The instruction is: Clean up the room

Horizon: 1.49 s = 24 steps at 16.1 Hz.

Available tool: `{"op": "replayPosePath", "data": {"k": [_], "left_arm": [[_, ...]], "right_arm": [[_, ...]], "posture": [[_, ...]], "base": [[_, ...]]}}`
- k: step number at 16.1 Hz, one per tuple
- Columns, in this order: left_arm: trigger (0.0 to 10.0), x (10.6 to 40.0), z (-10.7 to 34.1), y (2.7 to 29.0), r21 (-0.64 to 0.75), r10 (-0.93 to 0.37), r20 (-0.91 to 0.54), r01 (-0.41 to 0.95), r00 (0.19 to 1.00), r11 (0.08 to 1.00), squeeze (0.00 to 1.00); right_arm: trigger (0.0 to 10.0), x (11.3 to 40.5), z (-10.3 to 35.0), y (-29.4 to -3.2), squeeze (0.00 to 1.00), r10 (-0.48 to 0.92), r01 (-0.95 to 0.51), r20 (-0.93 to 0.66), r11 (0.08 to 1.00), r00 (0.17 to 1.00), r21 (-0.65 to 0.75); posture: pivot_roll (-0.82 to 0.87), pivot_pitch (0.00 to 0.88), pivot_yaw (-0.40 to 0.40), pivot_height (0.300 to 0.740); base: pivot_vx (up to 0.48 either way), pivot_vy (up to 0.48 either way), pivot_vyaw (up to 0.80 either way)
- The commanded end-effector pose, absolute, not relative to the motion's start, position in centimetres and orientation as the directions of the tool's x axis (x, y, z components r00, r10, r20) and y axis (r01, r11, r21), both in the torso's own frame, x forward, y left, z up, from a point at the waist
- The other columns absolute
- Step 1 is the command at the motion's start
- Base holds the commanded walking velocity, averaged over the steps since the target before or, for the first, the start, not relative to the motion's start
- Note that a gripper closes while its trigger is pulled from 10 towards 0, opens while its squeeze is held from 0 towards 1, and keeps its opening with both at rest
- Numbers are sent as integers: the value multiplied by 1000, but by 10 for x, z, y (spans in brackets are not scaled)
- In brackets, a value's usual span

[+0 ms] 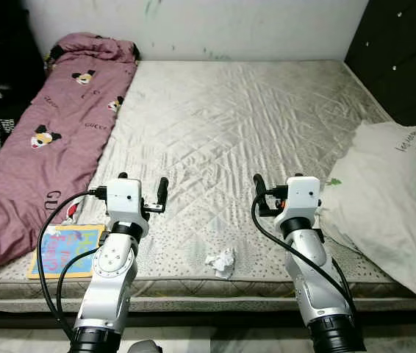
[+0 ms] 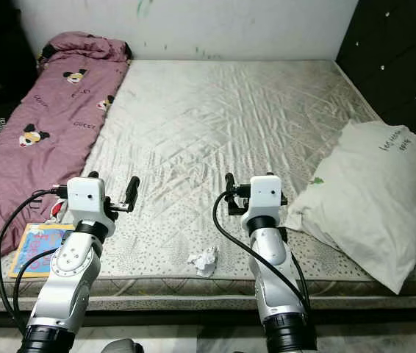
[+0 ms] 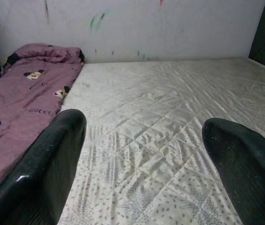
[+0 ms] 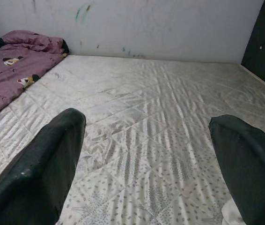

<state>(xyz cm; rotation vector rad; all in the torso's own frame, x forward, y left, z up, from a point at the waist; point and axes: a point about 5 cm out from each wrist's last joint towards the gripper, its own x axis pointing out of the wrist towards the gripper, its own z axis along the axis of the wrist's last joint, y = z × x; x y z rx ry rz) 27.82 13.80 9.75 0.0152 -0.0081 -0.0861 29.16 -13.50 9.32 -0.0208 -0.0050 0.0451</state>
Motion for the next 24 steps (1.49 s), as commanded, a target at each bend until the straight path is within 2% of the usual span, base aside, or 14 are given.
{"op": "replayPosePath", "data": {"k": [1, 8, 20, 24], "left_arm": [[10000, 278, 101, 142, 17, -70, 14, 69, 997, 997, 0], [10000, 278, 100, 142, 14, -69, 8, 69, 998, 998, 0], [10000, 277, 98, 140, 4, -69, -10, 69, 998, 998, 0], [10000, 277, 98, 141, 0, -59, -11, 59, 998, 998, 0]], "right_arm": [[10000, 291, 96, -135, 0, 42, -42, 14, 999, 999, -7], [10000, 291, 96, -134, 0, 47, -47, 11, 999, 999, -6], [10000, 290, 94, -132, 0, 78, -78, -1, 997, 997, -9], [10000, 290, 92, -131, 0, 88, -88, -9, 996, 996, -12]], "posture": [[1, 52, -9, 740], [1, 53, -10, 726], [5, 40, -19, 592], [6, 42, -20, 588]], "base": [[0, 0, 0], [0, 0, 0], [0, 0, 0], [0, 0, 0]]}}
